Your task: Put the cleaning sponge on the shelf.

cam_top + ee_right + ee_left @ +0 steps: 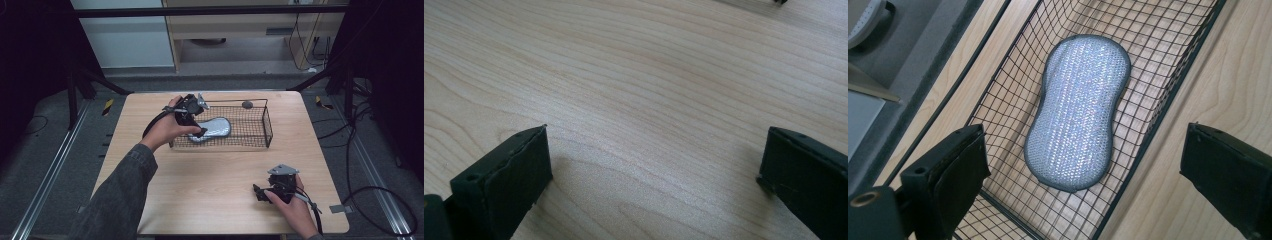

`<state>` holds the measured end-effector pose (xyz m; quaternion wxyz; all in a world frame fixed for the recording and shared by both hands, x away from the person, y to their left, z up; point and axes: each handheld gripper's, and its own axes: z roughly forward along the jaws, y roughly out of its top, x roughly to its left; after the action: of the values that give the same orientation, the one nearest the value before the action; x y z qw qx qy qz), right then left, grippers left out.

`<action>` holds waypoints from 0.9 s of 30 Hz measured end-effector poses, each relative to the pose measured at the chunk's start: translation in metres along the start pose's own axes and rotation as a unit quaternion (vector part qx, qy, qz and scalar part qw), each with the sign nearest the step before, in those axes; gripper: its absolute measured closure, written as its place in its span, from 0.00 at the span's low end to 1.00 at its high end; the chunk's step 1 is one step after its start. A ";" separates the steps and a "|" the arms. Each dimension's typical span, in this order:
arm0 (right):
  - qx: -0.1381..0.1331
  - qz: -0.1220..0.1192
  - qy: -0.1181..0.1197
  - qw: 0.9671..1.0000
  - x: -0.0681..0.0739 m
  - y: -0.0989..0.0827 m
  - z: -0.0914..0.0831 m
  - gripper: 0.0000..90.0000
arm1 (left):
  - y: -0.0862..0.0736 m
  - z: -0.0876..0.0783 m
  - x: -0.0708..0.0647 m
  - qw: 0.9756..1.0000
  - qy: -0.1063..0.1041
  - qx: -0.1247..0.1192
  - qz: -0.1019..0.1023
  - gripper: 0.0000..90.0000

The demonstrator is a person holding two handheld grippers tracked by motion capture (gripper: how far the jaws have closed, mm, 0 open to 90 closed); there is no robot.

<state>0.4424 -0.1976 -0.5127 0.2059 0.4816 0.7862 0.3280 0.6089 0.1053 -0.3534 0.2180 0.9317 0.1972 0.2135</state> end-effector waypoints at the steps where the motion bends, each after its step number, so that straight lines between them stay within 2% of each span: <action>1: 0.000 0.000 0.000 1.000 0.000 0.000 0.000 0.00 | -0.001 -0.001 -0.001 1.000 -0.001 -0.001 -0.003 0.05; 11: 0.000 0.000 0.000 1.000 0.000 0.000 0.000 0.00 | -0.006 -0.005 -0.014 1.000 -0.003 0.001 -0.006 0.05; 20: -0.001 0.000 0.000 1.000 0.000 0.000 0.000 0.00 | -0.004 -0.023 -0.030 1.000 -0.004 -0.013 -0.015 0.05; 27: -0.001 0.000 -0.001 1.000 0.000 0.000 0.000 0.00 | -0.004 -0.028 -0.041 1.000 -0.006 -0.019 -0.010 0.05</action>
<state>0.4422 -0.1977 -0.5129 0.2071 0.4814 0.7859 0.3283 0.5603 0.0987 -0.3447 0.2393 0.9264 0.2011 0.2099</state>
